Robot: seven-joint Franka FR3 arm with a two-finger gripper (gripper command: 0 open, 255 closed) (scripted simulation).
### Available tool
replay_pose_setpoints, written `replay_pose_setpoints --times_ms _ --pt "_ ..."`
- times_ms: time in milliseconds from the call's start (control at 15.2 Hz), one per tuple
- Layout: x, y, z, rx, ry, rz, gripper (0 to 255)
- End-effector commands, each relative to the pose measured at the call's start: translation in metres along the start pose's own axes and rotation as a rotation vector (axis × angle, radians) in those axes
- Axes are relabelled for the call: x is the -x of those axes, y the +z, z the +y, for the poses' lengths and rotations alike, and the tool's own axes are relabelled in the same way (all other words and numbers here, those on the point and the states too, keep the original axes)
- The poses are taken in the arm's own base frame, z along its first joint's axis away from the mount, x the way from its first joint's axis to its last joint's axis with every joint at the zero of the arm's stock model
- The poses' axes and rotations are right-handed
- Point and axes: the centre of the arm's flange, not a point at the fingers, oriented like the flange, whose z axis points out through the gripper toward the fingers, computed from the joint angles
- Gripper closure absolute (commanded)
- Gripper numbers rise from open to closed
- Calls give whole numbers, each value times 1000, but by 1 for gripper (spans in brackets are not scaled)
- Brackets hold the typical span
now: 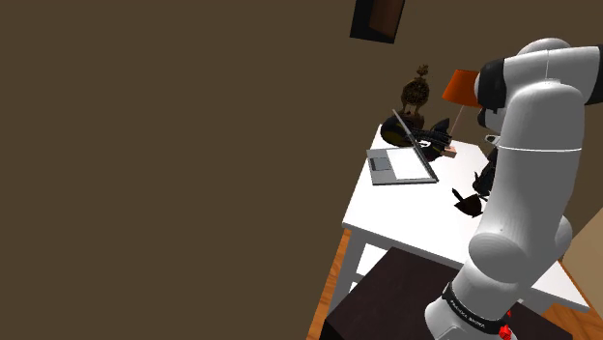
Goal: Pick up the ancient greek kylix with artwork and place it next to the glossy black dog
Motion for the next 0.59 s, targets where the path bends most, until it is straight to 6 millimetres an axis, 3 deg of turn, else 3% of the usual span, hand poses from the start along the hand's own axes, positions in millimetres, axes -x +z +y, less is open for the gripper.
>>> replay_pose_setpoints --times_ms 0,66,528 --pt "-1 -22 -1 -1 0 0 0" --pt "-1 -33 -1 -1 0 0 0" --pt "-1 -33 -1 -1 0 0 0"
